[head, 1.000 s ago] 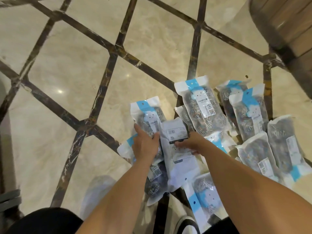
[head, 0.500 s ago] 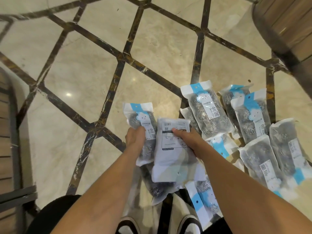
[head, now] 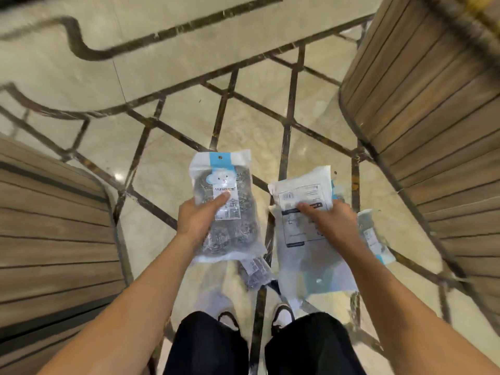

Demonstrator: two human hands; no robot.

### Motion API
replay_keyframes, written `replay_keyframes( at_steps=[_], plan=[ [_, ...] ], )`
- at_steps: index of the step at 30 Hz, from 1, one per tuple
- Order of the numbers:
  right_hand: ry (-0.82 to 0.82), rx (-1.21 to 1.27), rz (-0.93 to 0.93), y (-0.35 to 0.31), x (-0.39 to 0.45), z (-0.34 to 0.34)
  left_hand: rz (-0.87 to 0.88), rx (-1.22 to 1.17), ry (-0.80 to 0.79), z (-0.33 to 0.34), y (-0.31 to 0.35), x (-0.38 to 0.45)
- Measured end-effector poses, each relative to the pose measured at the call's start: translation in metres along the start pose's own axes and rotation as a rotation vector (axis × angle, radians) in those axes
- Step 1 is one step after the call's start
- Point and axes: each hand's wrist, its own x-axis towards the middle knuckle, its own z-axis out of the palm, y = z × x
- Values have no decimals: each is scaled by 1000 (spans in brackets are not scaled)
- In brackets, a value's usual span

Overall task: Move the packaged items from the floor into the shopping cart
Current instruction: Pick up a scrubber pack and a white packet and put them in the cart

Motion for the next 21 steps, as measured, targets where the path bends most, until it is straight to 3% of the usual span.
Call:
replay_keyframes(
  at_steps=[6,12,16,21],
  plan=[
    [96,174,-77,-123,-89,-150,202,-29,-188,-25,164,-152],
    [199,317,-124,-210,-149,-245,311,-70,-339,-38,262,-238],
    [278,418,-159,-226,-185,-273,318,-62,-442,-35,294,-263],
    [445,532,-71,-200,-231,-294,354,45,-593,-4,315,-278]
  ],
)
